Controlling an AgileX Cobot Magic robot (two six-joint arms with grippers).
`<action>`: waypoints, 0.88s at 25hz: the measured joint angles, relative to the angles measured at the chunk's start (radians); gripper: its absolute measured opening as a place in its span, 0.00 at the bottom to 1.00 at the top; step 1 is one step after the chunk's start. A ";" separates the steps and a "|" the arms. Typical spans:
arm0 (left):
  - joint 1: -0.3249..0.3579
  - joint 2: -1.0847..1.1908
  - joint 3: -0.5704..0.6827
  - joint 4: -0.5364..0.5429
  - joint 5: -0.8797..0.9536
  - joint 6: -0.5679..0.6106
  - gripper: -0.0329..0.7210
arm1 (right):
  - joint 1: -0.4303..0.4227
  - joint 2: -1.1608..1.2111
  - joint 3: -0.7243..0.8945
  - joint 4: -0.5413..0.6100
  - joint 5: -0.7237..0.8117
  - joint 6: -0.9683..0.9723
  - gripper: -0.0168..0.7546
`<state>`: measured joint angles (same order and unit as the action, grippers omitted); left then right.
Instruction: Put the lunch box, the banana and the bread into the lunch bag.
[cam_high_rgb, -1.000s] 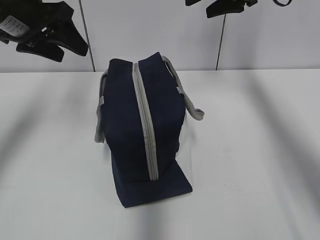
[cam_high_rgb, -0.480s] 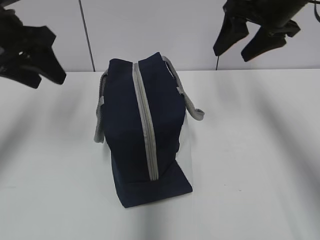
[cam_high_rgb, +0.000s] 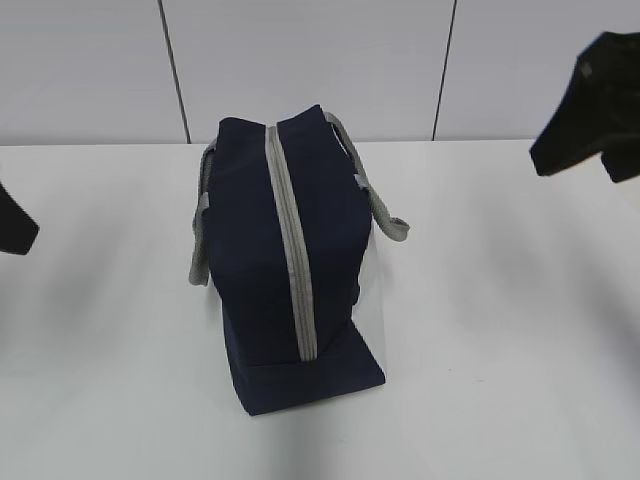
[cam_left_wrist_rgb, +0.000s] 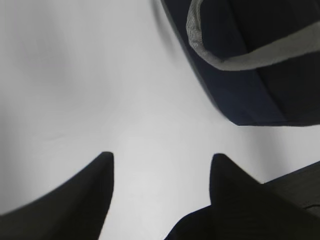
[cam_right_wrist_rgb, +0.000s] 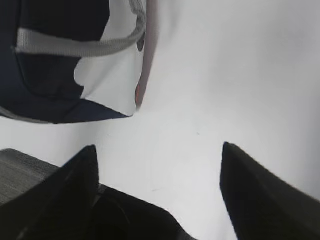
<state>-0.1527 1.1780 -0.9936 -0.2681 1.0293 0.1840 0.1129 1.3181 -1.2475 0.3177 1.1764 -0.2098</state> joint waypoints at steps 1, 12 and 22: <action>0.000 -0.031 0.015 0.013 0.000 -0.006 0.61 | 0.000 -0.033 0.038 -0.003 -0.004 0.000 0.75; 0.000 -0.357 0.202 0.103 0.032 -0.060 0.61 | 0.000 -0.516 0.389 -0.052 -0.035 0.010 0.75; 0.000 -0.614 0.435 0.129 0.078 -0.107 0.59 | 0.000 -0.875 0.570 -0.096 -0.028 0.086 0.75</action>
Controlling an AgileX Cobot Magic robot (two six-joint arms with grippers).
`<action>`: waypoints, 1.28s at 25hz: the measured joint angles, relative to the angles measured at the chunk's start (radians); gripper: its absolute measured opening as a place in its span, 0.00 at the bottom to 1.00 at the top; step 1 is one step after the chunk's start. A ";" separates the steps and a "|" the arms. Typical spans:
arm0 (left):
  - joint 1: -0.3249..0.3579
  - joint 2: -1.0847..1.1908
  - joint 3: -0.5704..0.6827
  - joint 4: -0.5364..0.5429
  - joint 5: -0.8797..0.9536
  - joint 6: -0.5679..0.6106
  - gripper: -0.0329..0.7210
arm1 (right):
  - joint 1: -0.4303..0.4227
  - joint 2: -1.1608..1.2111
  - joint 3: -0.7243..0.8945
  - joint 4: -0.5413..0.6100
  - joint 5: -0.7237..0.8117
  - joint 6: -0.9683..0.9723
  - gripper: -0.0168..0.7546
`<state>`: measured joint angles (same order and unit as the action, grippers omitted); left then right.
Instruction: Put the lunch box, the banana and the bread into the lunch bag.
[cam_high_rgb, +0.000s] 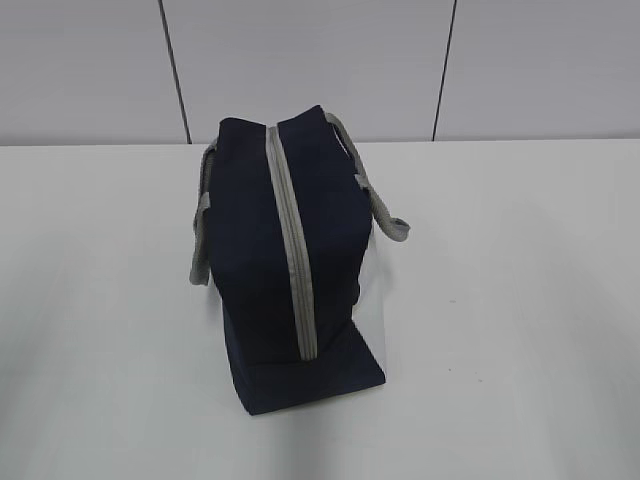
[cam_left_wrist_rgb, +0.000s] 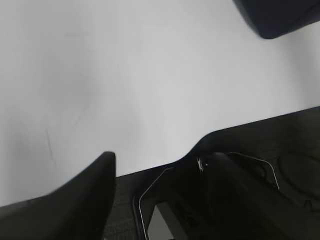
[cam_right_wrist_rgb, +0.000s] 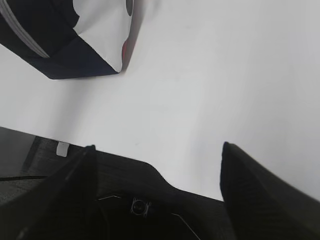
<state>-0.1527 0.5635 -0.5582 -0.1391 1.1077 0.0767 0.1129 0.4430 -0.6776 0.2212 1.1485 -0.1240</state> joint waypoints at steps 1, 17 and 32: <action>0.000 -0.024 0.011 0.000 0.006 -0.009 0.59 | 0.000 -0.033 0.013 -0.010 0.007 0.007 0.75; -0.001 -0.228 0.036 0.097 -0.006 -0.085 0.57 | 0.000 -0.298 0.153 -0.291 0.027 0.074 0.75; -0.001 -0.228 0.036 0.100 -0.008 -0.089 0.54 | 0.000 -0.299 0.174 -0.291 -0.007 0.081 0.75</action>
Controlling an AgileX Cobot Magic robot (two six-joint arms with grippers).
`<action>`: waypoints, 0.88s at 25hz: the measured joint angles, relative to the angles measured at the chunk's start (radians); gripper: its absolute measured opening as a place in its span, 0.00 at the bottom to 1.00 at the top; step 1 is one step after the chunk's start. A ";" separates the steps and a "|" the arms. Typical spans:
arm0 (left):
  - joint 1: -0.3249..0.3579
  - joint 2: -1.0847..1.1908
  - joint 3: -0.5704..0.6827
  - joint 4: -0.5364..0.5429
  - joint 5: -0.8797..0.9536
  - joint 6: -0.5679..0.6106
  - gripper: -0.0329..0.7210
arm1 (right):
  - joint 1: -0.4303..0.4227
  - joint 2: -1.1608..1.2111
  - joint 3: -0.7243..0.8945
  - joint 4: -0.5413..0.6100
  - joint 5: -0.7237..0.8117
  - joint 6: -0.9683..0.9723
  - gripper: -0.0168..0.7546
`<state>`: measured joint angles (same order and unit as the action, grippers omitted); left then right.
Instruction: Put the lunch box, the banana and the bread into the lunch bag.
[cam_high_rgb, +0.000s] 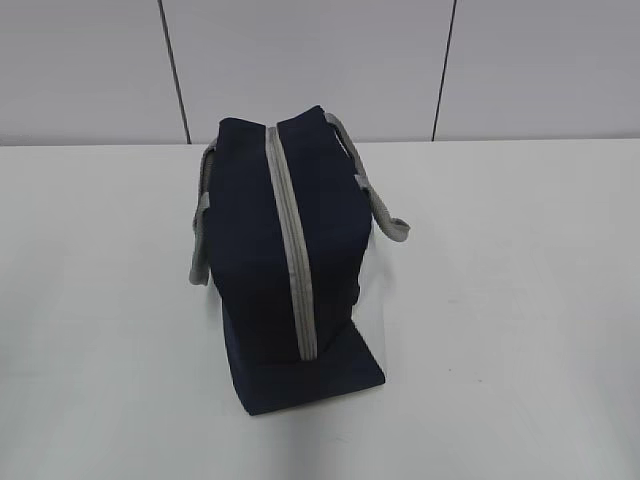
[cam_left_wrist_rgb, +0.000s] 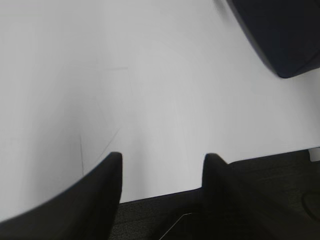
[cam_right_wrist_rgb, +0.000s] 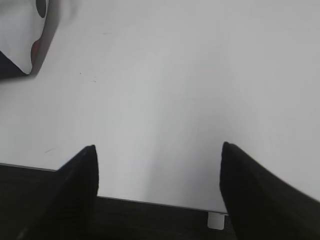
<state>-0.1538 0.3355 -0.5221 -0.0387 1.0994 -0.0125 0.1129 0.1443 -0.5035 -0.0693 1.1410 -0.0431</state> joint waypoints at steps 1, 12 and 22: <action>0.000 0.000 0.000 0.000 0.000 0.000 0.54 | 0.000 0.000 0.000 0.000 0.000 0.000 0.75; 0.122 -0.133 0.000 0.001 0.000 0.000 0.54 | 0.000 -0.002 0.000 0.000 -0.002 0.000 0.75; 0.200 -0.349 0.000 0.001 0.009 0.000 0.54 | -0.059 -0.108 0.000 0.000 -0.002 0.002 0.75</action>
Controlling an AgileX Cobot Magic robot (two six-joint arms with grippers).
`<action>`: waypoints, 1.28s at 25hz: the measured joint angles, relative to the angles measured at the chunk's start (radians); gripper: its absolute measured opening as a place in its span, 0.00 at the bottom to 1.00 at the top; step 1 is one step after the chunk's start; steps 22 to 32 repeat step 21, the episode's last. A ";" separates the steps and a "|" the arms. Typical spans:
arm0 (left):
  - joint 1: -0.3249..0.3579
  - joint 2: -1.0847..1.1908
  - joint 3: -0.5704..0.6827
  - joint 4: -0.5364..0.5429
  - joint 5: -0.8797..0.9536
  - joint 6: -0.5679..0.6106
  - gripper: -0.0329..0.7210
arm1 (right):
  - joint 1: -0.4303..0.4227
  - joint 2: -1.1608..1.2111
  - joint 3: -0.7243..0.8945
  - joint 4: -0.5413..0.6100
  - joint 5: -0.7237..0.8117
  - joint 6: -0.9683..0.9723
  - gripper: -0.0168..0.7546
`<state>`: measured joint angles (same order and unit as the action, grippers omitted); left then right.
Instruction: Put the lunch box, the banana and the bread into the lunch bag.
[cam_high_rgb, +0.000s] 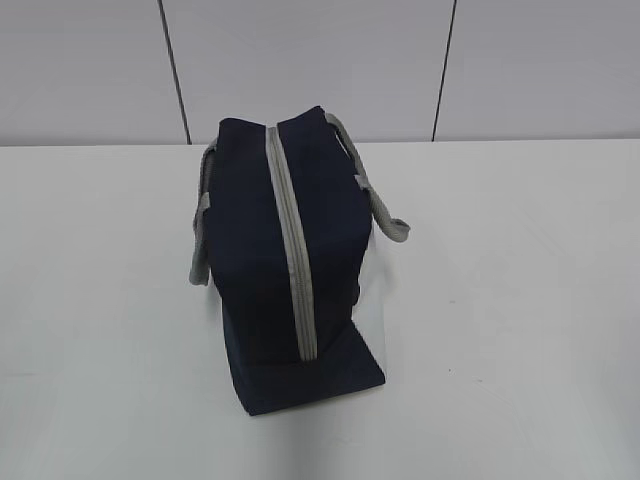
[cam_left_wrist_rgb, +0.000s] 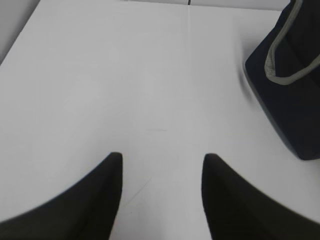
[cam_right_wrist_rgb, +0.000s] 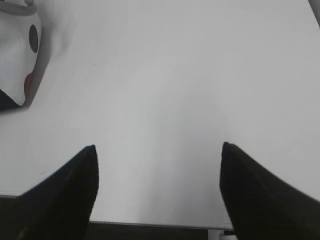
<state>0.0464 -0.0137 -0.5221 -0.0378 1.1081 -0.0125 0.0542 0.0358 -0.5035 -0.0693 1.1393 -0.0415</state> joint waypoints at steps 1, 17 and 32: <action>0.000 0.000 0.000 0.000 0.000 0.000 0.54 | -0.009 -0.014 0.000 0.000 0.000 0.000 0.75; 0.000 -0.003 0.000 0.000 0.000 0.000 0.54 | -0.015 -0.054 0.000 -0.002 0.002 0.000 0.75; 0.000 -0.003 0.000 0.000 0.000 0.000 0.54 | -0.015 -0.054 0.000 -0.002 0.002 0.000 0.75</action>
